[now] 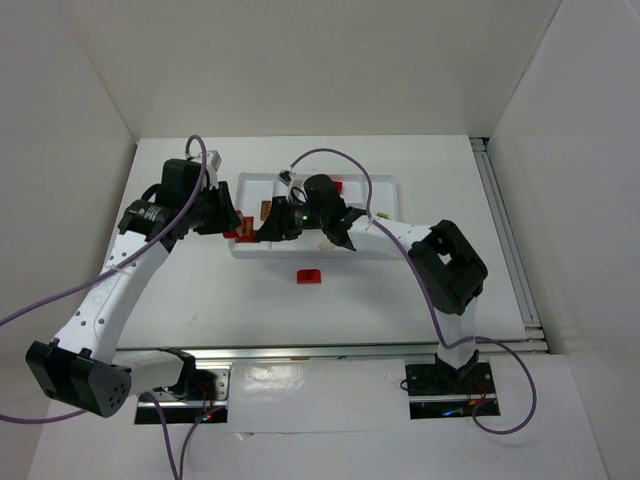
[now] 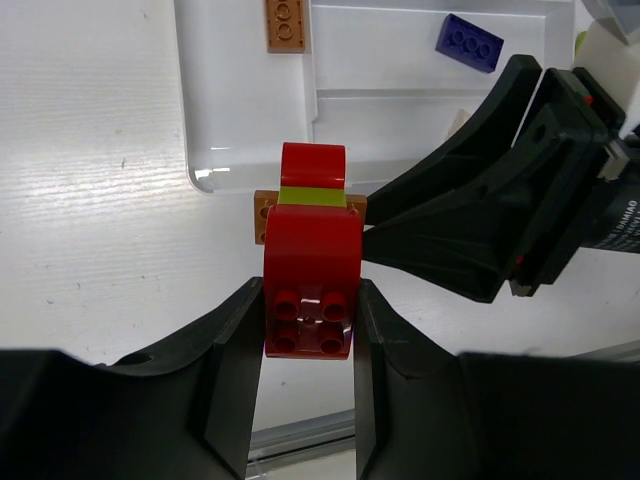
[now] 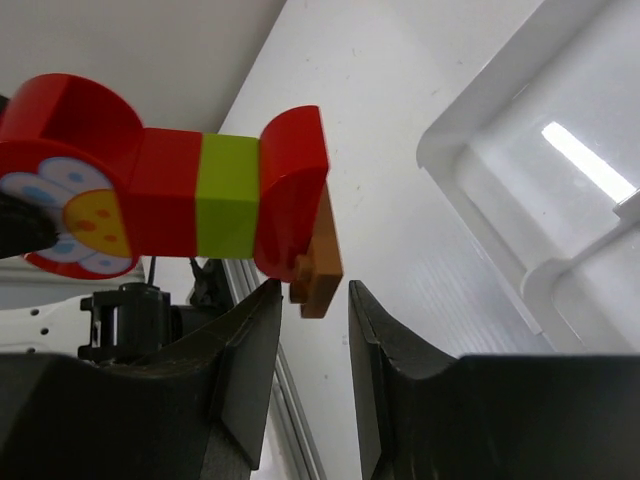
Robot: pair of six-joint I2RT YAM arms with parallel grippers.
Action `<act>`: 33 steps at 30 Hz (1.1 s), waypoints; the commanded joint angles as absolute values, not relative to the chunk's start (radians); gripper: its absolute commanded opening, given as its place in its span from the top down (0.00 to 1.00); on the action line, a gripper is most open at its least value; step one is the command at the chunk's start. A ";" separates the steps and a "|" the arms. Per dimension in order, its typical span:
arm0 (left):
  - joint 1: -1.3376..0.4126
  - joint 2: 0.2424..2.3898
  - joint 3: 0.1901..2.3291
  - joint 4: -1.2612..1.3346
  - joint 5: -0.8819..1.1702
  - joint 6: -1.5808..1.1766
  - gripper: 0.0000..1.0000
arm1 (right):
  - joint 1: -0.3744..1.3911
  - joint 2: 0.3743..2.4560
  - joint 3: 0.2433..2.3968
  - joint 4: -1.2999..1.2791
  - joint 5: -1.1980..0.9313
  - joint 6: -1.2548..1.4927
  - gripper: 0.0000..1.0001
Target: Sort the legos into containers by color
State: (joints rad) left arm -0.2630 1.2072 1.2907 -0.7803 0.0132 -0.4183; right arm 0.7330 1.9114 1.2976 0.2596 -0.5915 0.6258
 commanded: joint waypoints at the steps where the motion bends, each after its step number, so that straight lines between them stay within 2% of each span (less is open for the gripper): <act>1: -0.256 1.206 1.328 -0.752 0.021 -0.403 1.00 | 0.736 1.940 1.338 0.337 -0.604 0.652 0.60; 7: -0.256 1.206 1.328 -0.752 0.031 -0.403 1.00 | 0.736 1.973 1.348 0.359 -0.615 0.670 0.61; 9: -0.256 1.206 1.328 -0.752 0.040 -0.403 1.00 | 0.736 1.982 1.371 0.359 -0.615 0.670 0.73; 10: -0.256 1.206 1.328 -0.752 0.040 -0.413 1.00 | 0.736 1.982 1.371 0.359 -0.615 0.670 0.83; 14: -0.256 1.206 1.319 -0.752 0.031 -0.413 1.00 | 0.736 1.982 1.371 0.350 -0.589 0.670 0.99; 22: -0.256 1.206 1.361 -0.752 -0.034 -0.433 1.00 | 0.707 1.982 1.331 0.371 -0.552 0.681 1.00; 27: -0.256 1.206 1.397 -0.801 -0.144 -0.451 1.00 | 0.696 2.074 1.517 0.252 -0.529 0.621 1.00; 33: -0.256 1.186 1.408 -0.810 -0.166 -0.469 1.00 | 0.675 2.232 1.673 0.196 -0.497 0.601 1.00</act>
